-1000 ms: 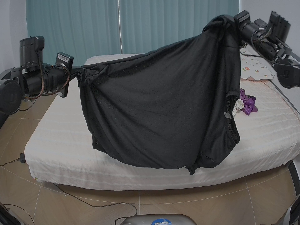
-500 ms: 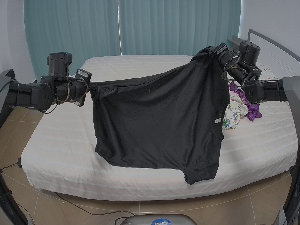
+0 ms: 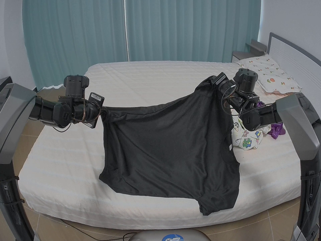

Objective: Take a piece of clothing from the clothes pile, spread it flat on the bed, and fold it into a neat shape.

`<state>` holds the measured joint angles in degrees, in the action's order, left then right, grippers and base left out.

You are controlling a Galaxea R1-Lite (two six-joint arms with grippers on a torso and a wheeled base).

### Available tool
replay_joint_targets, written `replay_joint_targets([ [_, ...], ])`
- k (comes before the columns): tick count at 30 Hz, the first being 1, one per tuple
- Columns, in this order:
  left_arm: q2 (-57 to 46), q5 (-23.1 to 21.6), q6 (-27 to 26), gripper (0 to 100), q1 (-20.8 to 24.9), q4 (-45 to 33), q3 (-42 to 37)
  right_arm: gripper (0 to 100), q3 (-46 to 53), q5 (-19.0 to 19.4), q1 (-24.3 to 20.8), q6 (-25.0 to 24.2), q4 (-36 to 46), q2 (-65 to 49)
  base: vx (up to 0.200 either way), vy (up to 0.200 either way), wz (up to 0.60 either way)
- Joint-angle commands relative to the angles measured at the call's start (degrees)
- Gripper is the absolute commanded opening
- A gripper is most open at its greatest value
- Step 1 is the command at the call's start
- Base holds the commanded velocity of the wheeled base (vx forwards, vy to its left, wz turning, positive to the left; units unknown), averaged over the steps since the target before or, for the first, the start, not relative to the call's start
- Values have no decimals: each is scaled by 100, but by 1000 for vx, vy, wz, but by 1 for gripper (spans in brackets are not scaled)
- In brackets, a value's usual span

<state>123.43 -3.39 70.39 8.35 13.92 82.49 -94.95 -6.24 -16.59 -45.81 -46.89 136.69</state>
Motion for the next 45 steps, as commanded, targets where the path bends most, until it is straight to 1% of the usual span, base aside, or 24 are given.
replay_joint_targets([
  [1, 436, -4, 1, 0, -62, 49, 56, 0, -23, -9, -11, 28, -102, 455, 0, 0, 0],
  [2, 463, -4, 1, 0, -62, 58, 65, 0, -23, -9, -11, 28, -102, 481, 0, 0, 0],
  [3, 515, -4, -8, 100, -70, 76, 91, 100, -32, -9, -2, 37, -110, 551, 0, 0, 0],
  [7, 718, 22, -8, 100, -150, 23, 346, 100, -94, -17, 42, 99, -49, 806, 0, 0, 0],
  [9, 805, 172, -25, 100, -176, 14, 390, 100, -58, -26, 112, 152, 92, 903, 0, 0, 0],
  [10, 805, 172, -25, 100, -176, 14, 390, 100, -58, -26, 112, 152, 92, 903, 0, 0, 0],
  [11, 867, 356, -60, 100, -202, 14, 390, 100, -32, -35, 183, 195, 391, 938, 0, 0, 0],
  [13, 893, 436, -60, 100, -220, -3, 381, 100, -23, -53, 270, 187, 760, 938, 0, 0, 0],
  [16, 849, 436, -60, 100, -264, -12, 267, 100, -6, -123, 420, 169, 1032, 868, 0, 0, 0],
  [20, 445, 356, -34, 100, -273, -162, -199, 100, 407, -176, 745, 143, 1261, 543, 0, 0, 0],
  [21, 419, 348, -25, 100, -273, -162, -225, 100, 443, -167, 754, 143, 1270, 525, 0, 0, 0],
  [22, 85, 189, -16, 100, -290, -153, -664, 100, 970, -114, 912, 116, 1270, 332, 0, 0, 0],
  [25, -337, -109, 10, 100, -264, -127, -1306, 100, 1594, -53, 1088, -103, 1234, 235, 0, 0, 0],
  [28, -381, -136, 19, 100, -255, -118, -1376, 100, 1655, -44, 1105, -139, 1234, 235, 0, 0, 0],
  [29, -856, -566, 115, 100, -229, 23, -2202, 100, 2253, -17, 1272, -516, 1226, 217, 0, 0, 0],
  [30, -891, -593, 142, 100, -229, 49, -2255, 100, 2297, -17, 1281, -534, 1226, 217, 0, 0, 0],
  [31, -1049, -777, 335, 100, -229, 243, -2545, 100, 2508, -17, 1316, -666, 1190, 217, 0, 0, 0],
  [32, -1102, -874, 458, 100, -229, 374, -2668, 100, 2569, -17, 1343, -727, 1155, 217, 0, 0, 0],
  [33, -1119, -927, 511, 100, -229, 445, -2721, 100, 2596, -17, 1360, -754, 1129, 217, 0, 0, 0],
  [34, -1163, -1067, 669, 100, -246, 691, -2870, 100, 2622, -9, 1378, -859, 1067, 244, 0, 0, 0],
  [35, -1163, -1067, 669, 100, -246, 691, -2870, 100, 2622, -9, 1378, -859, 1067, 244, 0, 0, 0],
  [36, -1172, -1190, 757, 100, -264, 998, -3037, 100, 2543, -9, 1448, -973, 1015, 367, 0, 0, 0],
  [37, -1163, -1190, 757, 100, -264, 1095, -3108, 100, 2490, -9, 1492, -982, 1006, 507, 0, 0, 0],
  [45, -1014, -1217, 757, 100, -273, 1201, -3125, 100, 1866, -17, 1677, -973, 1041, 1079, 0, 0, 0],
])
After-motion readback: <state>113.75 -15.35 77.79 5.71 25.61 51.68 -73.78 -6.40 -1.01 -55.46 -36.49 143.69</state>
